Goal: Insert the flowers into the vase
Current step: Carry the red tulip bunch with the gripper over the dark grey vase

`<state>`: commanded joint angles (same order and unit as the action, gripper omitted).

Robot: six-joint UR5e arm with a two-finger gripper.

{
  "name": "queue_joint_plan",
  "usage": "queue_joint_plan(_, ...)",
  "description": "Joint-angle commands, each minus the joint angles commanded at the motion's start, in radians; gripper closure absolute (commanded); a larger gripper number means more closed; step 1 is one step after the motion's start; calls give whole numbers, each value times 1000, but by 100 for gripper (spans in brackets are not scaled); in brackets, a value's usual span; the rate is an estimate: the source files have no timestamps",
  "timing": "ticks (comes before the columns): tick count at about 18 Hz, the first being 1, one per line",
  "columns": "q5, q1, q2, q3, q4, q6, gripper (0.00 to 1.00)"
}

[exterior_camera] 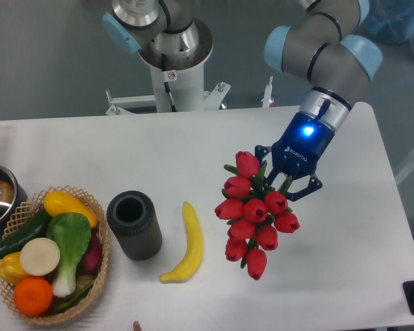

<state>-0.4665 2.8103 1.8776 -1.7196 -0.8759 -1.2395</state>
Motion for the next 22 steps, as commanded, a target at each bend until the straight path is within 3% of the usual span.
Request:
queue_joint_plan(11, 57, -11, 11, 2, 3, -31, 74)
queue_joint_plan(15, 97, -46, 14, -2, 3, -44, 74)
queue_joint_plan(19, 236, -67, 29, -2, 6, -55, 74)
queue_joint_plan(22, 273, -103, 37, -12, 9, -86, 74)
